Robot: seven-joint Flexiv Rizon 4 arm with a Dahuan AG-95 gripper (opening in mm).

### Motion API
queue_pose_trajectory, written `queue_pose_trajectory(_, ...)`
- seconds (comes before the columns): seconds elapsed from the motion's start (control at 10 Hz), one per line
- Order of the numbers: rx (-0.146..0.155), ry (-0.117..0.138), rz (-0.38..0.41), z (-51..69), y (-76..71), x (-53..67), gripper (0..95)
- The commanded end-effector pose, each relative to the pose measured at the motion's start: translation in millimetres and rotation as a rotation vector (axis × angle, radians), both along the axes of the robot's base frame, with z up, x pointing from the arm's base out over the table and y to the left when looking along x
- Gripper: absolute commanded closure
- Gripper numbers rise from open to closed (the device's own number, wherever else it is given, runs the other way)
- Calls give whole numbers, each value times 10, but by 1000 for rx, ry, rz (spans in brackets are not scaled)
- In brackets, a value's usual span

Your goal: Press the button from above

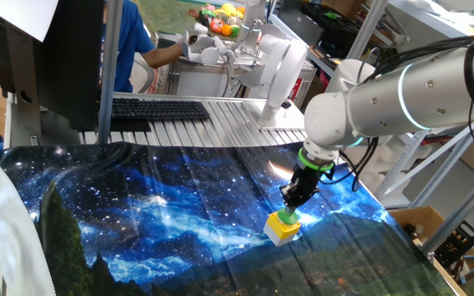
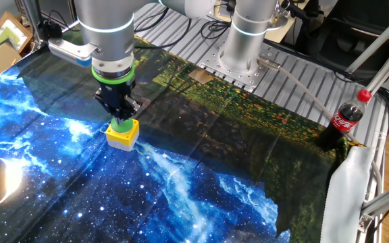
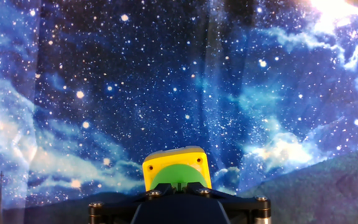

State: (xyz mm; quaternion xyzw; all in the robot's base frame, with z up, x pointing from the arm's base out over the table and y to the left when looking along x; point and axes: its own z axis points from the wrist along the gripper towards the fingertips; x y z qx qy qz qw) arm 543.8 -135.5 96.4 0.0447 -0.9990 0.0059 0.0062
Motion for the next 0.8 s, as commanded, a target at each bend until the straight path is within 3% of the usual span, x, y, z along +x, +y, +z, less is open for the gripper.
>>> queue_pose_trajectory(0.1,-8,10,0,174,-6,-18,950)
queue_pose_trajectory(0.8,-13,55,1,453,0,36,950)
